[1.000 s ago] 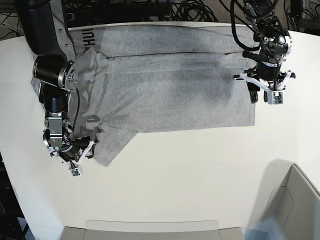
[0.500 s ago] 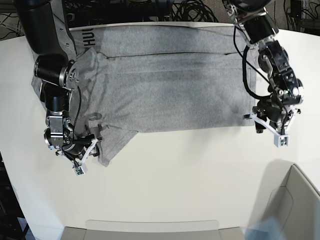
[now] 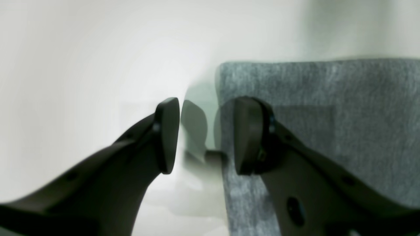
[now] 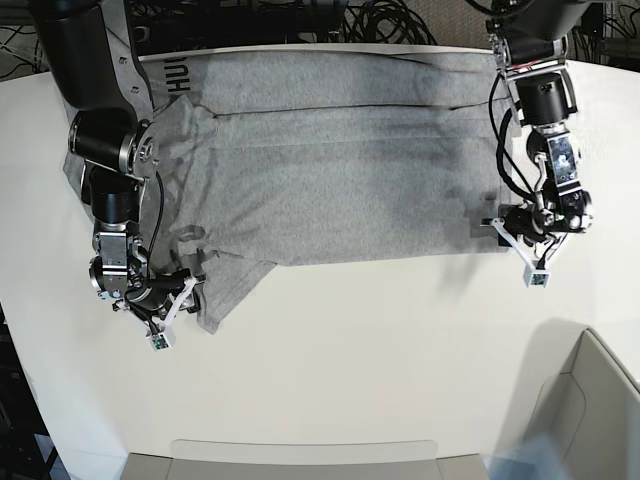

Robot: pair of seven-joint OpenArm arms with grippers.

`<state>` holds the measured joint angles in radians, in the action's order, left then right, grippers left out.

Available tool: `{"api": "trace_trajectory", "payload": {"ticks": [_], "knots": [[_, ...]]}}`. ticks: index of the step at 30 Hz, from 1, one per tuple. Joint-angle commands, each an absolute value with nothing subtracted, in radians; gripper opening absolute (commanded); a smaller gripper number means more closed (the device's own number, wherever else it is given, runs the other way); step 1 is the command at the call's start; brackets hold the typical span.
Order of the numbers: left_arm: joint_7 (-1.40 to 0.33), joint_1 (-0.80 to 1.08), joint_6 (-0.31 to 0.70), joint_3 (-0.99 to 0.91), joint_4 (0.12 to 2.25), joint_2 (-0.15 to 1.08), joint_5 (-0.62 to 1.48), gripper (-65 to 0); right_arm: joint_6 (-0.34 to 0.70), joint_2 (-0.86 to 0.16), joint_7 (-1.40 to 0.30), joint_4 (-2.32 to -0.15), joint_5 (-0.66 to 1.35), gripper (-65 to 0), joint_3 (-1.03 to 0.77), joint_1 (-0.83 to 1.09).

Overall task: Fold the T-shirt properly
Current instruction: 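Move both grippers to the opposite shirt edge and grasp it, then fold the gripped edge up over the shirt toward the first fold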

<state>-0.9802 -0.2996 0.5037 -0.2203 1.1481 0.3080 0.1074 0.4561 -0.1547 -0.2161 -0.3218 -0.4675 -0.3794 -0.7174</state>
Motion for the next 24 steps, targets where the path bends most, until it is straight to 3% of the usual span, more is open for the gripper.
{"api": "trace_trajectory", "payload": {"ticks": [1,9,11,15,20,24], "knots": [[-0.986,-0.314,0.538,-0.222,1.152,0.315,0.110,-37.4,0.467,-0.154,-0.292,-0.315,-0.515,-36.0,-0.378,-0.722],[-0.986,-0.308,0.698,-0.223,1.148,0.315,0.110,-40.5,0.467,-0.153,-0.292,-0.315,-0.518,-37.2,-0.375,-0.722],[-0.986,-0.308,0.698,-0.223,1.148,0.314,0.107,-46.1,0.467,-0.142,-0.292,-0.314,-0.518,-41.5,-0.375,-0.722],[-0.986,-0.308,0.698,-0.232,1.147,0.317,0.104,-64.9,0.466,-0.133,-0.292,-0.315,-0.513,-53.2,-0.380,-0.722],[-0.995,-0.314,0.698,-0.231,1.106,0.325,0.104,-65.0,0.441,-0.130,-0.292,-0.317,-0.513,-64.6,-0.380,-0.723],[-0.974,-0.315,0.698,-0.257,1.093,0.334,0.105,-65.0,0.412,-0.117,-0.292,-0.318,-0.513,-65.0,-0.381,-0.730]]}}
